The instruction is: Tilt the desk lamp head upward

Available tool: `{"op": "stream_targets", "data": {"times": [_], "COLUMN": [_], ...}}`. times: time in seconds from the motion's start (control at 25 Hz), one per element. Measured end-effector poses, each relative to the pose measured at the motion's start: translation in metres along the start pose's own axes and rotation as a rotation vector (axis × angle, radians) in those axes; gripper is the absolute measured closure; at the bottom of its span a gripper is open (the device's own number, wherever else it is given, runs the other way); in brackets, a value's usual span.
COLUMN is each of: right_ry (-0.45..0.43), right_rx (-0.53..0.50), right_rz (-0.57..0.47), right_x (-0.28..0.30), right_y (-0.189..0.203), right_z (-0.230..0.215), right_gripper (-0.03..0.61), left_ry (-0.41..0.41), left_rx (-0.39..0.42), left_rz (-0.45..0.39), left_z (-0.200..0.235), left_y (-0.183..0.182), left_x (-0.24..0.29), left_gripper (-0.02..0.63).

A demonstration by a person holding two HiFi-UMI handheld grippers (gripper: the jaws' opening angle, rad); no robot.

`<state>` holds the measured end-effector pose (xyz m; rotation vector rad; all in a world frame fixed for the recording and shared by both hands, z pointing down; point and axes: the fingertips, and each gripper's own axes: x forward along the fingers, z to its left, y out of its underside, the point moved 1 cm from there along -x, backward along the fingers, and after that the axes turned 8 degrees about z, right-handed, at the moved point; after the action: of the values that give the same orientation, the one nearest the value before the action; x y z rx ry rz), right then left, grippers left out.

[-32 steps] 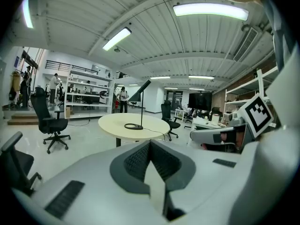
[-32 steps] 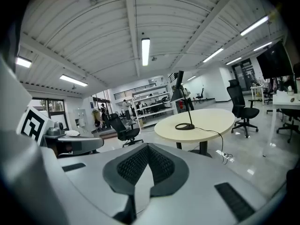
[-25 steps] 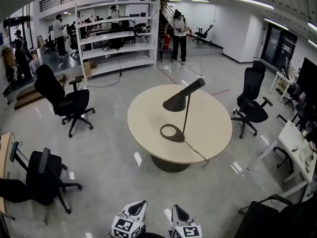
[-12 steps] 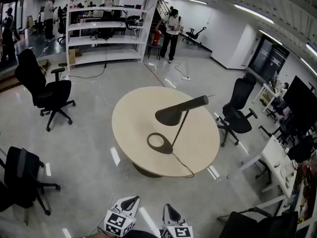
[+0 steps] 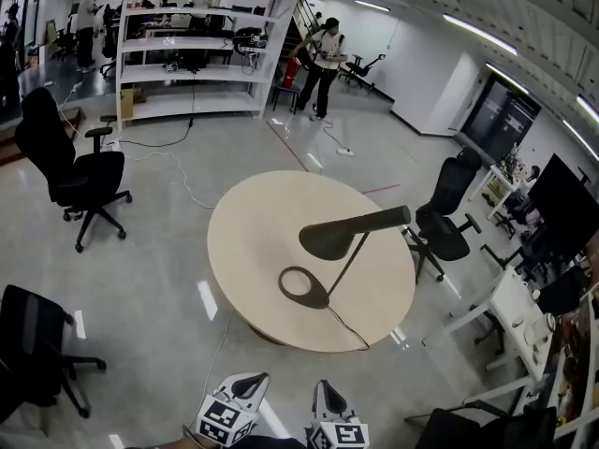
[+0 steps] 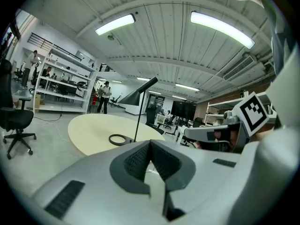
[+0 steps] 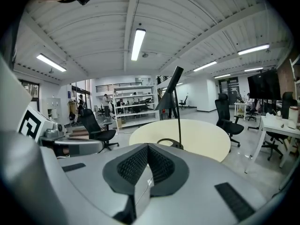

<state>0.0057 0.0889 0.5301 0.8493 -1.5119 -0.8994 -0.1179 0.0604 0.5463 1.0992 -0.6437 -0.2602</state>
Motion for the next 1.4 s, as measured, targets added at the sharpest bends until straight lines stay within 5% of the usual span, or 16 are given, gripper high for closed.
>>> {"op": "stream_targets", "data": {"times": [0.32,0.92,1.16,1.4], "right_ry": [-0.040,-0.298,-0.286,-0.275], "right_rx": [-0.020,-0.053,-0.054,-0.049], "right_rz": [0.012,-0.017,-0.010,-0.016], "right_x": [0.033,0.087,0.093,0.107], "right_y": [-0.016,-0.051,-0.057,-0.075], "right_z": [-0.011,-0.093,-0.147,-0.157], "right_gripper": [0.565,0.565,0.565,0.565], "left_ry": [-0.052,-0.282,-0.311,-0.294], "left_rx": [-0.036,-0.080,-0.064,-0.060], "left_rz": [-0.014,-0.054,-0.073,-0.068], "left_z": [0.022,0.013,-0.006,0.007], "left_y": [-0.013,-0.062,-0.077,-0.094], "left_x": [0.021,0.110,0.145,0.160], "left_gripper": [0.566,0.566,0.566,0.566]}}
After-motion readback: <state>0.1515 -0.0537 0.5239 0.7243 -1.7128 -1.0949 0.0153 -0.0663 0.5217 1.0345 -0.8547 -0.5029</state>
